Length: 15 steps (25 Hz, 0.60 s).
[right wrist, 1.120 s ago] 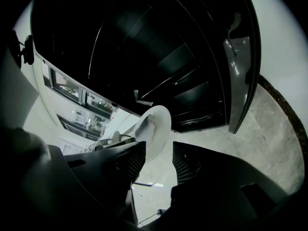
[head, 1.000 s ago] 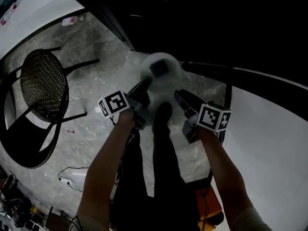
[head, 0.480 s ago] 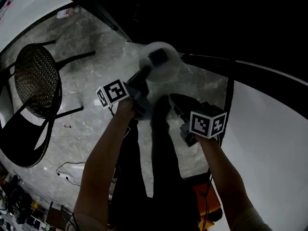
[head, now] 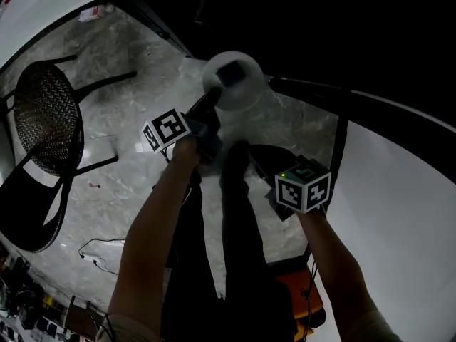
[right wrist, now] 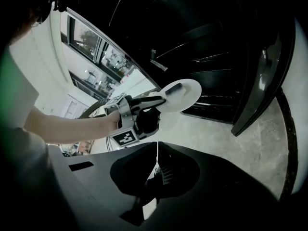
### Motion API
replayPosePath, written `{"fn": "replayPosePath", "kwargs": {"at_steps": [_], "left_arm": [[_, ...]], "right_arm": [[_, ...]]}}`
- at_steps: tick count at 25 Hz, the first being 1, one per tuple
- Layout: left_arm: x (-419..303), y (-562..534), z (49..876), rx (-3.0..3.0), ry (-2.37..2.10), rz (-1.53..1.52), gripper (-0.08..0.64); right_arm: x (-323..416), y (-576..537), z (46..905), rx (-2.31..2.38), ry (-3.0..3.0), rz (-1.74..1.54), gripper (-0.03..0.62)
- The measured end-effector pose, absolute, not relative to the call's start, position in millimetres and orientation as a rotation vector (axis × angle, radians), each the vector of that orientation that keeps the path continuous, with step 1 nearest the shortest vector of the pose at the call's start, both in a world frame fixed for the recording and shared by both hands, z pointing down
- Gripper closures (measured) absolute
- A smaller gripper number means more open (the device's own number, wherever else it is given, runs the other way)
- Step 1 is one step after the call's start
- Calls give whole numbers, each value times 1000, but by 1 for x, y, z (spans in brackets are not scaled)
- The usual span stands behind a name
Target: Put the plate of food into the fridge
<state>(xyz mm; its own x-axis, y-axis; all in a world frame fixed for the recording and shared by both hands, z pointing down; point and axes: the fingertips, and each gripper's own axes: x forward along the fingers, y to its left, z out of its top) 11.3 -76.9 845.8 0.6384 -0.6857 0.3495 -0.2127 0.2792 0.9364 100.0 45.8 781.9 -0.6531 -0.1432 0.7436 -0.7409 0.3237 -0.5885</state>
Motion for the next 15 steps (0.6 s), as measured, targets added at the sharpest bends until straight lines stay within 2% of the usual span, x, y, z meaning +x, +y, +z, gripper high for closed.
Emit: {"fn": "replayPosePath", "kwargs": {"at_steps": [15], "left_arm": [[21,-102,893,1264,-900,-432,538]], "right_arm": [[106,64,807,654,-1987,1235,568]]}}
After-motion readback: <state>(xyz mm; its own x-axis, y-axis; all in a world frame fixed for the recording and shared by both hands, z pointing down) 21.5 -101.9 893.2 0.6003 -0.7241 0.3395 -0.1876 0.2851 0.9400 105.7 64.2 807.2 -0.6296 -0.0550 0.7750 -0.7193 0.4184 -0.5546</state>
